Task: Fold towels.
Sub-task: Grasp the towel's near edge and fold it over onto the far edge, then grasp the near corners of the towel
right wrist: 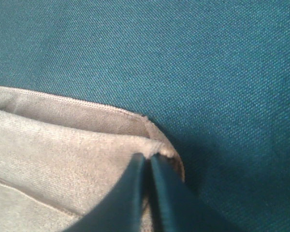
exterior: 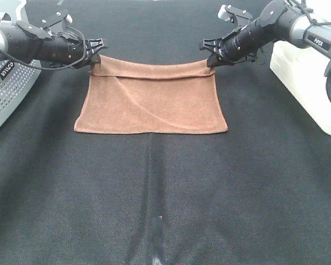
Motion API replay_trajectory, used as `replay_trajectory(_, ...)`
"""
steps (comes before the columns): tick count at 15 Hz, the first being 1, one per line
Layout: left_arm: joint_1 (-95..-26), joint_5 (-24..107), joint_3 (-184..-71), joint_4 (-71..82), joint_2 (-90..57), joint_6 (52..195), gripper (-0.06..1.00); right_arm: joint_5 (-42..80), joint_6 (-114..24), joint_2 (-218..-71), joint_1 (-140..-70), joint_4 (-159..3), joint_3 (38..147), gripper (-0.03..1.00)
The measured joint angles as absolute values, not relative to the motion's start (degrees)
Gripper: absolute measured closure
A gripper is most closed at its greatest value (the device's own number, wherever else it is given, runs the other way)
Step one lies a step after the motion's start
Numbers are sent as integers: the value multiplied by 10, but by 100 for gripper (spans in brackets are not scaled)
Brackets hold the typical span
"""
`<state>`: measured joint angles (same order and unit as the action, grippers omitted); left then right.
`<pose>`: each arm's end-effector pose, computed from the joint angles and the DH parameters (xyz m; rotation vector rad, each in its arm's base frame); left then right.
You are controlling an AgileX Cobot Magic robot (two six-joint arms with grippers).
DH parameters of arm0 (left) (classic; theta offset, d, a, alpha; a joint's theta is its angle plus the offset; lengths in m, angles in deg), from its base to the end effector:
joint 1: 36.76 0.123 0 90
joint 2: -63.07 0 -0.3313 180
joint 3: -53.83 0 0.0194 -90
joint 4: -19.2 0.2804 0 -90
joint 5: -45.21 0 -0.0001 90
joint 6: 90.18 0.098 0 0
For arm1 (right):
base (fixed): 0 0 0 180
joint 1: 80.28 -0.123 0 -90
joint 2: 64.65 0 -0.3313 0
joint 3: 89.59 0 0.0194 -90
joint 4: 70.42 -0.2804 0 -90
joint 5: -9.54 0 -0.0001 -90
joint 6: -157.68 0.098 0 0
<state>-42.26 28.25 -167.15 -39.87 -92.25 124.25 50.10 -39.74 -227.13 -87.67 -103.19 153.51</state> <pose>0.6385 -0.0862 0.1114 -0.1932 2.1757 -0.5630 0.6505 0.1192 0.1311 -0.1512 2.3587 0.5600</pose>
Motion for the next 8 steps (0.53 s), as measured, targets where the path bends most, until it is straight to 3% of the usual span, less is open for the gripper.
replay_trajectory(2, -423, 281, -1671, -396, -922, 1243, 52, 503, -393, -2271, -877, -1031, 1535, 41)
replay_trajectory(4, -423, 262, -1671, -383, -922, 1243, 18, 527, -388, -2271, -877, -1023, 1535, 20)
replay_trajectory(5, -423, 242, -1671, -365, -920, 1243, 12, 546, -385, -2270, -877, -1015, 1535, 18)
replay_trajectory(8, -421, 165, -1671, -299, -903, 1232, 10, 617, -376, -2255, -877, -1006, 1535, 17)
